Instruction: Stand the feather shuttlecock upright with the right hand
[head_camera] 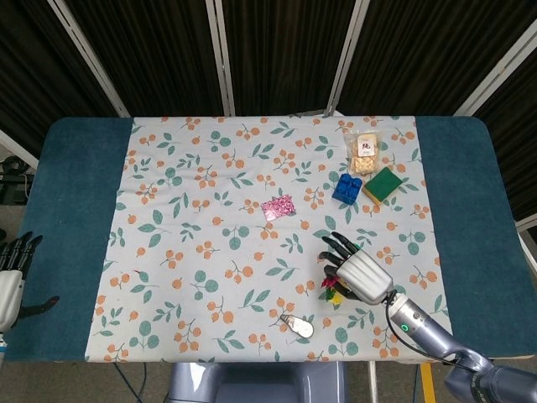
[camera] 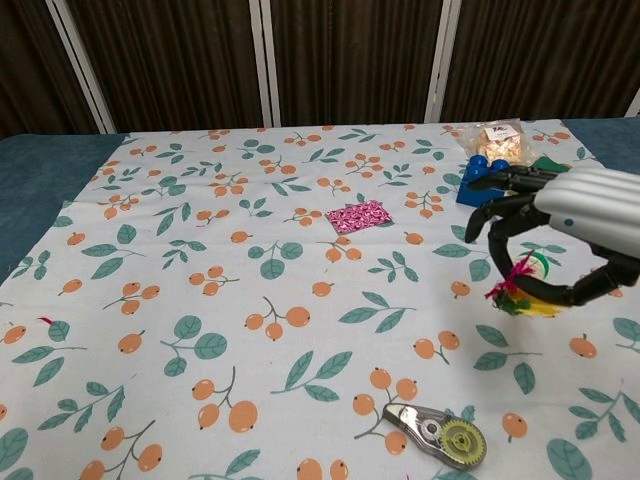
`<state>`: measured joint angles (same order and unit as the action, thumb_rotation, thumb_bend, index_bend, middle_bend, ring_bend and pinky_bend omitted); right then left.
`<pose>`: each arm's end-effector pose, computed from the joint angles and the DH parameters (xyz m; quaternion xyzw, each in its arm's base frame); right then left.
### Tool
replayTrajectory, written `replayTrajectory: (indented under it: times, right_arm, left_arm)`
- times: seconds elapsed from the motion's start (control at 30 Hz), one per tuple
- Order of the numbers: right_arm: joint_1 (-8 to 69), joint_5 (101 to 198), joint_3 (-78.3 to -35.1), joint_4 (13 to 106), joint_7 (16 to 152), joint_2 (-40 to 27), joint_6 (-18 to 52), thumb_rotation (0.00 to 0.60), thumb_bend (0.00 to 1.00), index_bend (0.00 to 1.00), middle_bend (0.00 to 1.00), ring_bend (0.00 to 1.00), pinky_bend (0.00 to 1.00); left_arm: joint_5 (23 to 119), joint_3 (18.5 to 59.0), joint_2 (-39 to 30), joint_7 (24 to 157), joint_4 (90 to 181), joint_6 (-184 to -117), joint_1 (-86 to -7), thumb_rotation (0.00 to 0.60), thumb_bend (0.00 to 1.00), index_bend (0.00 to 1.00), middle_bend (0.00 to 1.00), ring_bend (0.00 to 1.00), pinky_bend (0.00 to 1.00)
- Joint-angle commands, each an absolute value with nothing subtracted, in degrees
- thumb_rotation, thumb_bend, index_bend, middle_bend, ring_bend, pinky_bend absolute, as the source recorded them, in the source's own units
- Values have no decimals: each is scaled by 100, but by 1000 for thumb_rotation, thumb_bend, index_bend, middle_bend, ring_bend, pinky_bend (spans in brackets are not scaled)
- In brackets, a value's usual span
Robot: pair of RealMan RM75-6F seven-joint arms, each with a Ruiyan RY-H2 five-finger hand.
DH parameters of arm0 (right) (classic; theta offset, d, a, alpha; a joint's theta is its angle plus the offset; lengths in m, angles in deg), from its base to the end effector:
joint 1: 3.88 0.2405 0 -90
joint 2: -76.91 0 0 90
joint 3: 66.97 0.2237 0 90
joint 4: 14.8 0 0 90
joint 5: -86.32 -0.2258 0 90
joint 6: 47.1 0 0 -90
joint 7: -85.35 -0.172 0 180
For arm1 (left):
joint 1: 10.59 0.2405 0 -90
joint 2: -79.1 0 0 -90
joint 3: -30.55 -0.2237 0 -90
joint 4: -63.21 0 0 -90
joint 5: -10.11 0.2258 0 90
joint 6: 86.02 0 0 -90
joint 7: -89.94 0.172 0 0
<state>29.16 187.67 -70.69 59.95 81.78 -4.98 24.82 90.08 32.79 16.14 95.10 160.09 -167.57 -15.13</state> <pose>-0.1774 -0.2847 -0.0067 0.8062 -0.2432 0.4271 0.3293 -0.2955 0.2013 0.1227 -0.5844 -0.4251 -0.3384 0.6027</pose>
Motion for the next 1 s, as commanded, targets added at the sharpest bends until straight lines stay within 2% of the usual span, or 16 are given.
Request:
replayTrajectory:
  times: [0.03,0.37,0.67,1.0]
  right_arm:
    - [2904,18505,-6902,6239,8243,-356,2387,600,408,653,271,4,0]
    - [2808,17573,-6478,6892,8258,-93,2089,600,409,660,280,10,0]
    - [2814,16901,-6209,7559,8803,176,1755,600,411,664,290,15,0]
    - [2807,16449,-5999,7526,9165,151,1672,600,410,669,294,23,0]
  left_arm:
    - [9003,3280,1610,9513,16007,-16752,-1516,600,114,0,0,0,0]
    - [9019,3272,1604,9539,16001,-16751,-1521,600,114,0,0,0,0]
    - [9042,3265,1599,9554,16000,-16771,-1516,600,114,0,0,0,0]
    - [9044,3261,1601,9550,15998,-16766,-1517,600,114,0,0,0,0]
